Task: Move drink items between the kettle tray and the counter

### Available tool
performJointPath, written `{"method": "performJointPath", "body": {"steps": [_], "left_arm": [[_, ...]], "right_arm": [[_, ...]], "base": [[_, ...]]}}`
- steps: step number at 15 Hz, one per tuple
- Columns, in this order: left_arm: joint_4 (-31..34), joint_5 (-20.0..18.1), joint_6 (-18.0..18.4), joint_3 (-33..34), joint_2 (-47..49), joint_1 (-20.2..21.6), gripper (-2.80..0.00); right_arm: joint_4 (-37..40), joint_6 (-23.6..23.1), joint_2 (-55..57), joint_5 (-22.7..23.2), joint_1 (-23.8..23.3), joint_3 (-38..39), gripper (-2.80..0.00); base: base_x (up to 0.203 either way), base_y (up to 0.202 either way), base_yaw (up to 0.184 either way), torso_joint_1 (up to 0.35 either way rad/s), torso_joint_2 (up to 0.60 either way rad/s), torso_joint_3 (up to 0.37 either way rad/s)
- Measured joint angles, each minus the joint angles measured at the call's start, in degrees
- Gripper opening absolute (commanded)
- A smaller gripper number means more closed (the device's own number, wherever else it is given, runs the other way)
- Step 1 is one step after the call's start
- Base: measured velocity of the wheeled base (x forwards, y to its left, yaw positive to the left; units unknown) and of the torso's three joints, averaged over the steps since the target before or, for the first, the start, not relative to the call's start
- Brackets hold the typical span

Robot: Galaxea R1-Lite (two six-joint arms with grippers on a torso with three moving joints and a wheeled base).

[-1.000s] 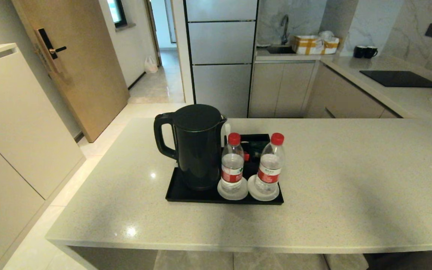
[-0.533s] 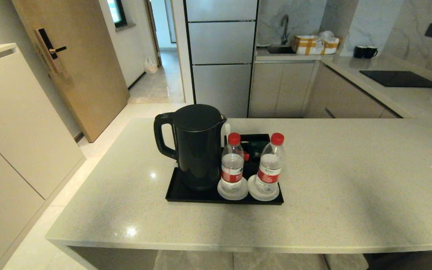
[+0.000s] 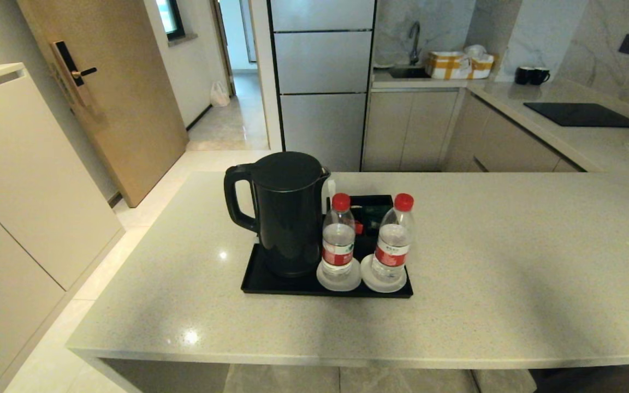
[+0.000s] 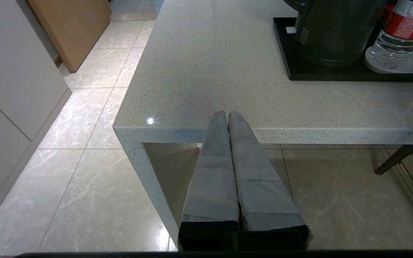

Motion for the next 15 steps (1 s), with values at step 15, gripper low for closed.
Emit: {"method": "performJointPath", "body": {"steps": [15], "left_arm": [[0.0,0.0,0.0,0.0,0.0,0.0,-2.8]], "right_arm": [[0.0,0.1,0.0,0.0,0.0,0.0,-2.8]], "base": [[0.0,0.0,0.0,0.0,0.0,0.0]]}}
